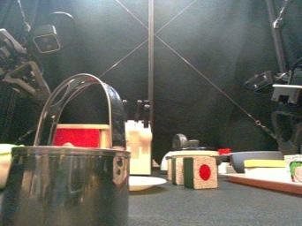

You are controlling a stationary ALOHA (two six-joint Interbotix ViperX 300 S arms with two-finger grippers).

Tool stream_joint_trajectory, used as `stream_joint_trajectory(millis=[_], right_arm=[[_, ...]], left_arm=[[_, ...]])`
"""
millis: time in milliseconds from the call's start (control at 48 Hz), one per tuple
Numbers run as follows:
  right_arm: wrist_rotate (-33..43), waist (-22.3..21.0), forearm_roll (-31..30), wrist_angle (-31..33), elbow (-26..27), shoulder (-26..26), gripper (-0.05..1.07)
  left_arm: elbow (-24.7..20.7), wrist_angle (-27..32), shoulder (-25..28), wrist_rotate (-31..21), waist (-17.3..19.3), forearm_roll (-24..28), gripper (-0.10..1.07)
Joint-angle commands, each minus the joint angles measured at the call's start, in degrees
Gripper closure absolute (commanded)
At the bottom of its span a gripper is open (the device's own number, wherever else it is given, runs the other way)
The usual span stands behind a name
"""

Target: Place egg half on plate

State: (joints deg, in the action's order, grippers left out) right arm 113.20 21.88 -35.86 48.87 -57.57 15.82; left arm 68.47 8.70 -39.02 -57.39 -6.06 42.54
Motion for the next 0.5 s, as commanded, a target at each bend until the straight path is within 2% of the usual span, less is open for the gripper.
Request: stream_joint_trajectory(millis=[0,479], right_arm=[[0.0,-0.2,-0.2,-0.3,1.0,0.5,0.10],[-0.3,-0.2,-2.0,-0.8,1.8,0.5,0.11]], left_arm=[[-0.7,-0.4,0.1,0.0,0.2,0.0,0.30],[-0.5,-0.4,0.1,0.0,0.2,0.1,0.30]])
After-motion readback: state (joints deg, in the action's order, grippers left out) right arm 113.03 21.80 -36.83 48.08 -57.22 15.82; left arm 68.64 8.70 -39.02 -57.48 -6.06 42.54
